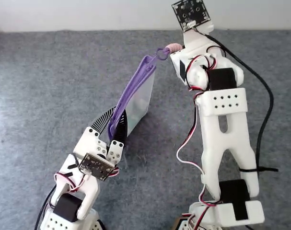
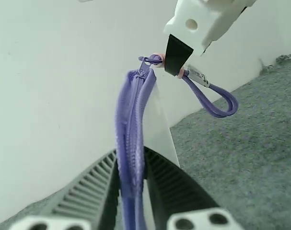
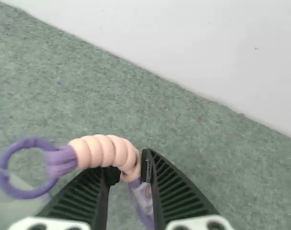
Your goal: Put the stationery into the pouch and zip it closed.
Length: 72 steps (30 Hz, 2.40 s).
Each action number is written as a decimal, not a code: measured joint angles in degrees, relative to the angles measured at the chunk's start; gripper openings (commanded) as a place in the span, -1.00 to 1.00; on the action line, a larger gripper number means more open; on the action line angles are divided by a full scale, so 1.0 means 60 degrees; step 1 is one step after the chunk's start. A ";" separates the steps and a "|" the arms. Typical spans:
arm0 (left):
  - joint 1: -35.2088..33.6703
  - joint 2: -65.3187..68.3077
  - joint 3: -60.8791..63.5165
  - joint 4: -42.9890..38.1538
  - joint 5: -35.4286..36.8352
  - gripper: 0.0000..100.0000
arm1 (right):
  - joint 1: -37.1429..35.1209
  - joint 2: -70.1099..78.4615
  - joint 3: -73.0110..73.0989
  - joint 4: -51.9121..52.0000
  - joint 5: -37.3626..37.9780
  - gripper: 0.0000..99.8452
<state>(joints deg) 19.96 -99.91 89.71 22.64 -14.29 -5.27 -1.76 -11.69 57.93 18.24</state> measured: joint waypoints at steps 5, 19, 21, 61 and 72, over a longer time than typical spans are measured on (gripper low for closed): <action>0.0015 0.0015 0.0000 0.0000 0.0000 -0.98 | 0.0527 0.0469 -0.0029 -0.0264 0.0073 -0.98; -0.0190 -0.0029 -0.0015 0.0000 -0.0073 -0.36 | 0.1187 0.0615 0.0044 0.1055 -0.0322 -0.98; -0.0542 -0.0029 -0.0015 0.0000 -0.0073 -0.36 | 0.1582 0.0645 0.0044 0.1245 -0.0557 -0.98; -0.4938 -0.0029 -0.0015 0.3927 0.2227 -0.54 | 0.2081 -0.4308 0.5919 0.6520 -0.1832 -0.99; -0.3897 -0.0029 0.0234 0.5245 0.3311 -0.55 | 0.2081 -0.8689 0.9788 0.3546 -0.3209 -0.98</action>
<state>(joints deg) -3.43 -100.09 91.12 54.11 5.58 7.21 -53.89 47.03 79.21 -1.01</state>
